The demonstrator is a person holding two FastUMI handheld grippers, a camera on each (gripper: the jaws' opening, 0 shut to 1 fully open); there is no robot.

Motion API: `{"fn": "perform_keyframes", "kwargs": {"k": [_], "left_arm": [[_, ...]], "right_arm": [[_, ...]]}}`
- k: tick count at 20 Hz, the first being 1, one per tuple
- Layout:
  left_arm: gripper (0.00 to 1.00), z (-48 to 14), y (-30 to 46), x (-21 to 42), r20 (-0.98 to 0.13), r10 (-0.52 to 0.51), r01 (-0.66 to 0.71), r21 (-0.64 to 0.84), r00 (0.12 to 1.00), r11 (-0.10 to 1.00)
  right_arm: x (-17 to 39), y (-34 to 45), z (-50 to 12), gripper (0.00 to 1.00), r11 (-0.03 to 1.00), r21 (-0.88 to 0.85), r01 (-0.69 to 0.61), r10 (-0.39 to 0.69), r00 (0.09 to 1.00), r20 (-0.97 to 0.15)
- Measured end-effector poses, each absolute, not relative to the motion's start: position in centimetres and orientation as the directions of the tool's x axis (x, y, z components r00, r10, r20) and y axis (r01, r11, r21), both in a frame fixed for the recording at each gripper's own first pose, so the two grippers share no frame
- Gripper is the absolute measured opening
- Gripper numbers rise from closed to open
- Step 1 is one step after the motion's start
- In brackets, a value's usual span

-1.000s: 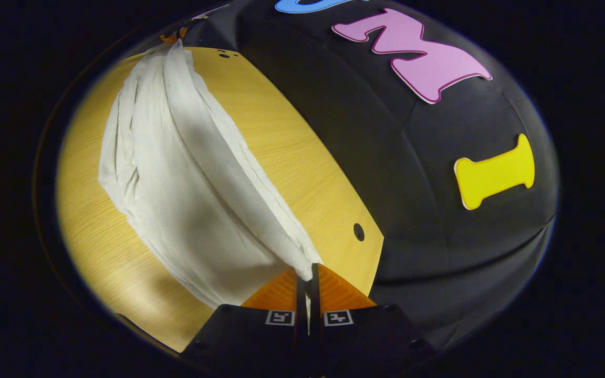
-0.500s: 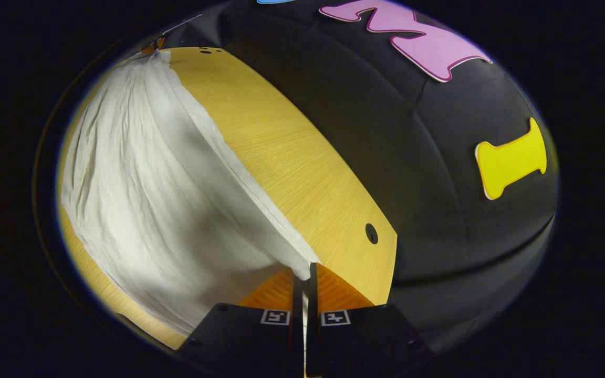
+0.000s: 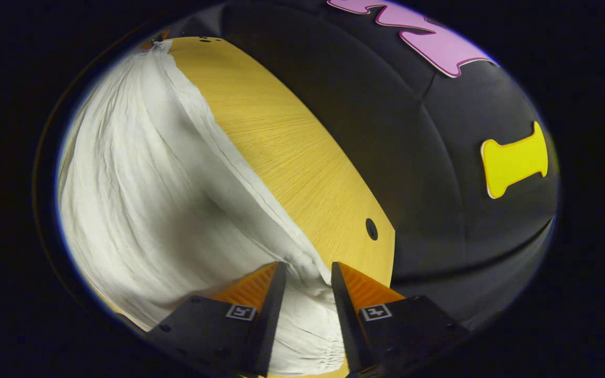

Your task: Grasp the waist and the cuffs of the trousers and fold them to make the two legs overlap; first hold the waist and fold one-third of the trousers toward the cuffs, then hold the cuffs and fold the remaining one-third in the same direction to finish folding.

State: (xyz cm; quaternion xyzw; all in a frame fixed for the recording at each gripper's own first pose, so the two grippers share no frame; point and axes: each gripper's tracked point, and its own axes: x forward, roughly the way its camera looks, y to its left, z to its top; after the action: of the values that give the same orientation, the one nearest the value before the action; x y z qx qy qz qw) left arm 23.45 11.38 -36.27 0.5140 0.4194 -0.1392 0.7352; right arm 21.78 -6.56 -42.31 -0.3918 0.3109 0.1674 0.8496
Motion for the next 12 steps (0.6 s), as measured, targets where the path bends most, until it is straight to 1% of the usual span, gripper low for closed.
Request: {"fn": "perform_keyframes", "kwargs": {"k": [1,2,3,4,5,6,7,8,9,12], "left_arm": [[0.4,-36.2,11.5,23.4,-0.755,0.231,0.636,0.646,0.614,0.422],[0.43,-36.2,11.6,23.4,-0.754,0.239,0.641,0.65,0.612,0.408],[0.48,-36.1,11.7,23.4,-0.755,0.239,0.651,0.651,0.611,0.392],[0.49,-35.8,11.7,23.7,-0.749,0.243,0.655,0.659,0.616,0.37],[0.53,-35.5,11.7,24.1,-0.737,0.247,0.65,0.673,0.629,0.353],[0.63,-34.9,11.8,24.7,-0.722,0.245,0.639,0.689,0.647,0.34],[0.8,-34.2,11.8,24.9,-0.708,0.24,0.629,0.703,0.664,0.33],[0.87,-34.0,11.8,25.0,-0.707,0.231,0.627,0.703,0.669,0.335],[0.97,-33.3,11.8,24.7,-0.699,0.226,0.618,0.71,0.679,0.339],[0.97,-31.4,12.2,24.1,-0.671,0.224,0.572,0.728,0.707,0.378]], "right_arm": [[21.9,-6.8,-42.0,0.74,0.634,-0.575,-0.517,0.032,0.761,-0.648],[22.0,-7.3,-41.5,0.79,0.629,-0.593,-0.503,0.016,0.771,-0.637],[22.0,-7.6,-40.9,0.8,0.626,-0.606,-0.491,0.004,0.779,-0.627],[22.0,-8.0,-40.5,0.93,0.622,-0.62,-0.479,-0.005,0.789,-0.615],[21.8,-8.5,-39.8,0.95,0.618,-0.636,-0.462,-0.018,0.8,-0.599],[21.6,-9.1,-38.8,0.95,0.614,-0.657,-0.437,-0.036,0.816,-0.577],[21.4,-9.9,-37.7,0.95,0.615,-0.676,-0.406,-0.056,0.833,-0.55],[21.1,-10.5,-36.8,0.95,0.628,-0.682,-0.375,-0.071,0.845,-0.53],[20.7,-10.9,-36.0,0.95,0.66,-0.664,-0.351,-0.078,0.848,-0.525],[18.4,-11.7,-34.7,0.95,0.815,-0.51,-0.273,-0.093,0.809,-0.581]]}}
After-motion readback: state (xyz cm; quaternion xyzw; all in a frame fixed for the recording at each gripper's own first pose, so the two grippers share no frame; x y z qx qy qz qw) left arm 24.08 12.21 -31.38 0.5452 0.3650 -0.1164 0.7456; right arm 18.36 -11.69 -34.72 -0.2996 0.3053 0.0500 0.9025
